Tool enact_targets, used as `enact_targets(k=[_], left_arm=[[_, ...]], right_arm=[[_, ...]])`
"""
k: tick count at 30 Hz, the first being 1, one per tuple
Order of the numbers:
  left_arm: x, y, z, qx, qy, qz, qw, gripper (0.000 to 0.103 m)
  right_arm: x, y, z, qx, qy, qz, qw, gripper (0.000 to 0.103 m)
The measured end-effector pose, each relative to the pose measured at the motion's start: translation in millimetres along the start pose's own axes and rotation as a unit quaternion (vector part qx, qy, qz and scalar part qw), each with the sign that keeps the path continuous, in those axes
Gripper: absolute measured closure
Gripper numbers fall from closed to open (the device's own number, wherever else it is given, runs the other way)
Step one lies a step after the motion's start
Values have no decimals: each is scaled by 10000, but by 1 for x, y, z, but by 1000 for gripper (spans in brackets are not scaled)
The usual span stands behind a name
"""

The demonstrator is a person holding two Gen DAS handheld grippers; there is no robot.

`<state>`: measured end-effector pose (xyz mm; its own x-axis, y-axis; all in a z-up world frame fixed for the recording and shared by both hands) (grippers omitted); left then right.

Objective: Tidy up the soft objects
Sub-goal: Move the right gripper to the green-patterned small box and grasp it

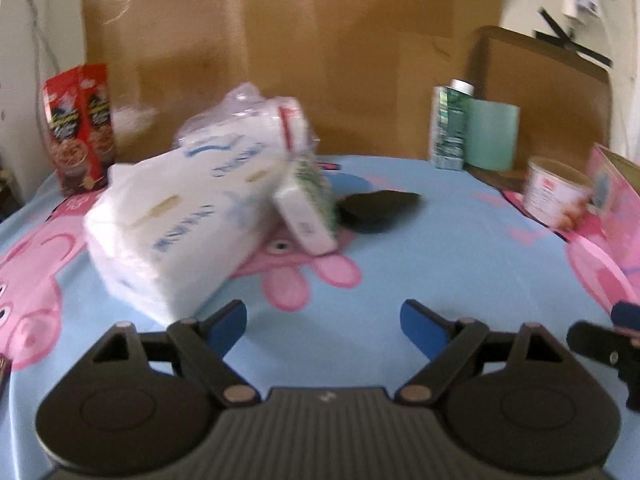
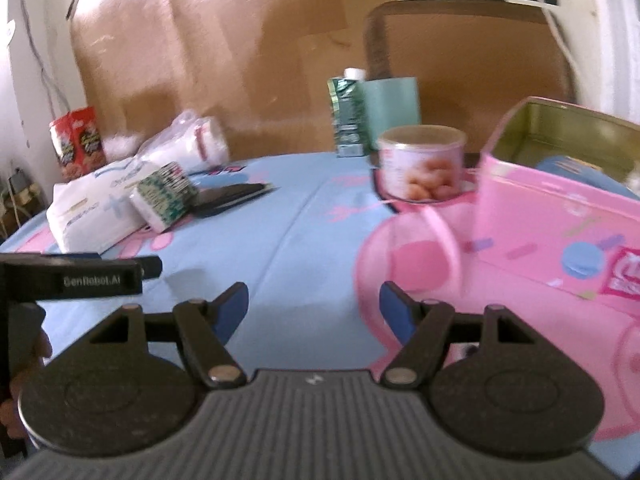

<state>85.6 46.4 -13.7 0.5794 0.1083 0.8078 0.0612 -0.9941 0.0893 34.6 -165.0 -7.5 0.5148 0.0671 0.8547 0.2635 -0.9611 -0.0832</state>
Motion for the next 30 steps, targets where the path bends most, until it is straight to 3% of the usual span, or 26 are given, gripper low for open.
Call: enact_targets(k=[4,9,14,16,20,24,27,29,30], left_arm=[[5,-23,3,-234,-3,-571,9981,16],[9,-51,-11,22,652,-1198,9906,13],[10,-76,-14,105,768,-1936,9780,9],[10,-82,-17,158,847,-2102,9739,9],[9,-89,-28,326,1185,-2305,9653,7],[9,-105,-39,505,1494,-2753,9483,4],[8,-111,-30,531,1240,-2919,9469,3],[9,-110,-27,534,1153,-2882,9491,4],[9,-109,-27,537,1184,-2844,9499,4]], right_arm=[[7,-11,15,105,-148,-153,9997,28],[19,-30,38,263,-236,-515,9980,29],[38,-55,66,767,-155,-716,9944,29],[47,-66,74,997,-55,-730,9923,29],[69,-89,81,958,701,-1254,9850,29],[78,-115,94,1381,636,-1621,9750,29],[72,-136,108,1243,580,-2162,9667,30],[73,-141,122,1197,313,-2234,9668,60],[75,-140,125,1167,260,-2161,9690,69]])
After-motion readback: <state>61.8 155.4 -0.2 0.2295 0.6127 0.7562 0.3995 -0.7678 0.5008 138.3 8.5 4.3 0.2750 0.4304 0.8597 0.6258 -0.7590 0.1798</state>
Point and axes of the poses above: each gripper's, at about its wrist camera, not at the fingertips, and z roughly the way its jaws point, y to its right, x to its top, the point moved 4 cm from there along z, roughly the way its jaws point, and after that the axes turned 5 degrees about -z, right-handed, at the moved point
